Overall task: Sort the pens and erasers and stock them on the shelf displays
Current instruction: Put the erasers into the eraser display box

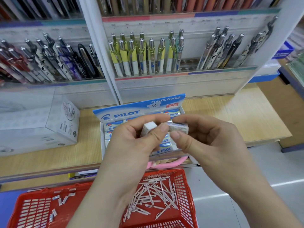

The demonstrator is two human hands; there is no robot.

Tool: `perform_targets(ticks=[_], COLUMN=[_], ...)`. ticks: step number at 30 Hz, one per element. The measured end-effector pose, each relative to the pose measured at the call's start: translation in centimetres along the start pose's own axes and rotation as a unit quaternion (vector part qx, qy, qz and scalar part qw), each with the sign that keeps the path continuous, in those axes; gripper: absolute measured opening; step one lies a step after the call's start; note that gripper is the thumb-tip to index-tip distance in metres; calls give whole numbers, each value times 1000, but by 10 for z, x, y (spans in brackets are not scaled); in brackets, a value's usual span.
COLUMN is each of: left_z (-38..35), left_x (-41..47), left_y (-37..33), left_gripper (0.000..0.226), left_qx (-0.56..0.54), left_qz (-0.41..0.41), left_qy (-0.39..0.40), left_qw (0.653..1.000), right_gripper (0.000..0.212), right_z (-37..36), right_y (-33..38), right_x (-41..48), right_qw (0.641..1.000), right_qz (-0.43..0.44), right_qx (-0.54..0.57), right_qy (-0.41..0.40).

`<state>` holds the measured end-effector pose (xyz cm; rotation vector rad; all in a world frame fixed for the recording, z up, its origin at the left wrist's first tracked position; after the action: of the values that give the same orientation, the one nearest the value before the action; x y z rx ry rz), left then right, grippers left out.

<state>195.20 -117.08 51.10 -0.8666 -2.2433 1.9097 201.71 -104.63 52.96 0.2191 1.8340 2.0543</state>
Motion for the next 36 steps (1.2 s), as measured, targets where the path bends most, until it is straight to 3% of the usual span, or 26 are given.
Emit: perform_targets(ticks=[7,11,13,15,28,36], left_z=[-10,3,3,2,2,-3], left_x=[0,2,4,5,6,6], left_y=[-7,-10,-5,-3,-3,-3], left_gripper=[30,30,34,36,37,49], left_qx=[261,482,549,572,577,595], left_qz=[-72,-126,-120,-117,-103,-124], left_qy=[18,-42,-38,-37,-23,-9], left_qw=[962,866,827,811,810,794], right_gripper=[22,24,24,25,25,18], right_z=[18,20,12,5,-4,-11], right_y=[4,13,9,3,0,3], right_x=[8,20,26,31,42,40], right_qw=[972,892,870,868,860,823], right_qz=[46,107,106,95,131,156], right_qx=[-229,-439,-481,-488,-492,-546], right_qy=[-2,-32,-18,-6,-14,23])
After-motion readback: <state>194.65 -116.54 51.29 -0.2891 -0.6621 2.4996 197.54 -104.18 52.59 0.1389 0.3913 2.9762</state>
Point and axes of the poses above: each hand's wrist, its own x-axis towards the middle knuckle, its own z-axis out of the back of the hand, y = z × x, the point moved 10 cm from there along x, towards the middle knuckle, and after that the axes turned 2 degrees about -x, right-handed, at the moved point
